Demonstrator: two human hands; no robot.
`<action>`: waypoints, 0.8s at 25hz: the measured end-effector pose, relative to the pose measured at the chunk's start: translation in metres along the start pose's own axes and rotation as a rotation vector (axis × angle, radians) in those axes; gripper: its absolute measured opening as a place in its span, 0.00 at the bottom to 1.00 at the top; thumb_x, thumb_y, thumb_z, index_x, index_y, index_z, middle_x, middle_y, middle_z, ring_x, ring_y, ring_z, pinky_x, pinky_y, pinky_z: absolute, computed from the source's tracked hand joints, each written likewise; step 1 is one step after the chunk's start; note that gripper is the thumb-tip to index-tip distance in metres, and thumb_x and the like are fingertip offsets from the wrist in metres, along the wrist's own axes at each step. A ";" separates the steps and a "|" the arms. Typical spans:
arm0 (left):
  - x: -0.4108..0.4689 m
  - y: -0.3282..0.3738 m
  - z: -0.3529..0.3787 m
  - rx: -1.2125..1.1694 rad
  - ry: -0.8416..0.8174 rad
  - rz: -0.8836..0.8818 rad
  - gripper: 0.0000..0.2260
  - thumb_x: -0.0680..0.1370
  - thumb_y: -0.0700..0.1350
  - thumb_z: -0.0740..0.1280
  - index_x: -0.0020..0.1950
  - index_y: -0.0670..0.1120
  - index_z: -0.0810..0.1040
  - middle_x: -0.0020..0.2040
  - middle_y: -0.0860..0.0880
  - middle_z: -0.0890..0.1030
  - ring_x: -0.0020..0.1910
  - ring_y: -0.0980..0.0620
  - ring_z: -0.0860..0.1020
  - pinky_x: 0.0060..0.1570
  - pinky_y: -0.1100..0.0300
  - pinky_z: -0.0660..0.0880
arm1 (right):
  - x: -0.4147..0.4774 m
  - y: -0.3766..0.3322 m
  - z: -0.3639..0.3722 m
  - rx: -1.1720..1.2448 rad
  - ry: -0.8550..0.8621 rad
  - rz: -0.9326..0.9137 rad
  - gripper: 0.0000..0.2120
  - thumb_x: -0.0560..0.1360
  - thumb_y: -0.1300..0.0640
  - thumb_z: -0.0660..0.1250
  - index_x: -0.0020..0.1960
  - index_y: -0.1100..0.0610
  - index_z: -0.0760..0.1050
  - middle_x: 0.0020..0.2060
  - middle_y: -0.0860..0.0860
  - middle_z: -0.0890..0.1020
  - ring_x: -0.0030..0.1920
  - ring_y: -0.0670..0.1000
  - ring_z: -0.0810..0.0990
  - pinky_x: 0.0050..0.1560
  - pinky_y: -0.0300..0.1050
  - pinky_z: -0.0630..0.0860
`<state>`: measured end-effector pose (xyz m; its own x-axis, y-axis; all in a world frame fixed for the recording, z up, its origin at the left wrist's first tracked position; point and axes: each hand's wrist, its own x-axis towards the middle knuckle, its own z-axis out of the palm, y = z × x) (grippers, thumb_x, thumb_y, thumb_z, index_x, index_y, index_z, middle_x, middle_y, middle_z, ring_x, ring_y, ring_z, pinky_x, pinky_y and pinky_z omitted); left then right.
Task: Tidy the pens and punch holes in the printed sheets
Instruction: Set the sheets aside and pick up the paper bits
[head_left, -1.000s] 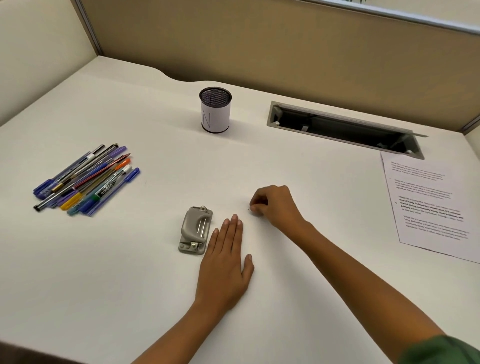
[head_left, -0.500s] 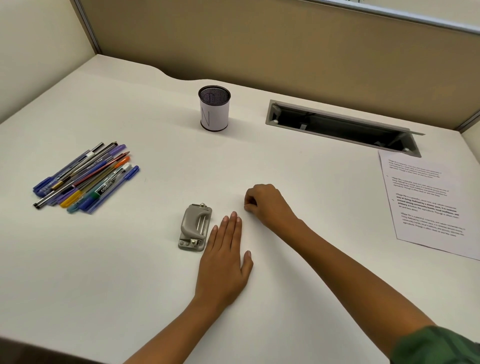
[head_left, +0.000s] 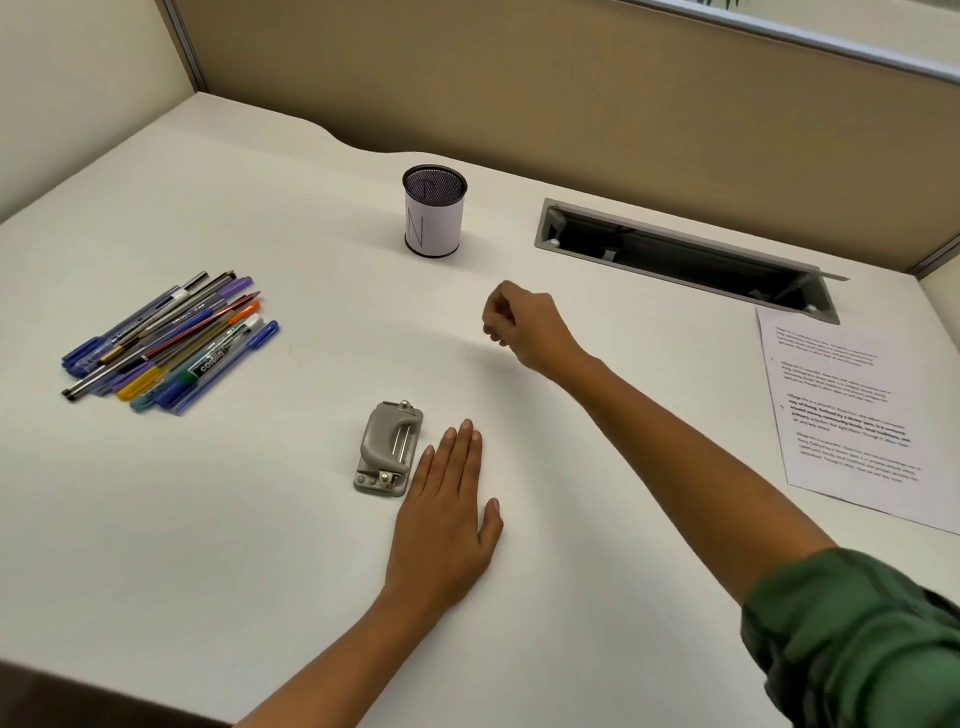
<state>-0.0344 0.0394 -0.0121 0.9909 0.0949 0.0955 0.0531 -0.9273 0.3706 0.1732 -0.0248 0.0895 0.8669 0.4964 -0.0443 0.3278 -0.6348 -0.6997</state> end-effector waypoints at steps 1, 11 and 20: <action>0.000 0.000 0.000 -0.008 0.001 -0.001 0.30 0.79 0.53 0.51 0.79 0.44 0.49 0.79 0.49 0.49 0.78 0.53 0.47 0.77 0.54 0.50 | 0.014 -0.006 -0.004 0.046 0.006 -0.021 0.03 0.77 0.66 0.62 0.48 0.66 0.74 0.40 0.59 0.82 0.35 0.52 0.79 0.37 0.39 0.78; -0.001 0.000 -0.001 -0.052 0.009 -0.007 0.30 0.79 0.52 0.54 0.78 0.44 0.50 0.79 0.49 0.51 0.78 0.53 0.48 0.76 0.54 0.53 | 0.164 -0.062 -0.022 -0.117 0.351 -0.017 0.11 0.69 0.72 0.58 0.45 0.68 0.79 0.41 0.57 0.78 0.37 0.54 0.75 0.39 0.45 0.77; 0.000 0.000 -0.001 -0.070 0.022 -0.003 0.31 0.78 0.52 0.55 0.78 0.44 0.50 0.79 0.49 0.51 0.78 0.54 0.48 0.75 0.54 0.52 | 0.189 -0.067 -0.020 -0.284 0.329 -0.076 0.16 0.74 0.71 0.57 0.52 0.62 0.80 0.53 0.59 0.81 0.46 0.51 0.71 0.51 0.41 0.72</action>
<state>-0.0345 0.0393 -0.0115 0.9877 0.1060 0.1146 0.0462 -0.8995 0.4344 0.3225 0.0994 0.1420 0.8948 0.3619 0.2614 0.4454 -0.7640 -0.4668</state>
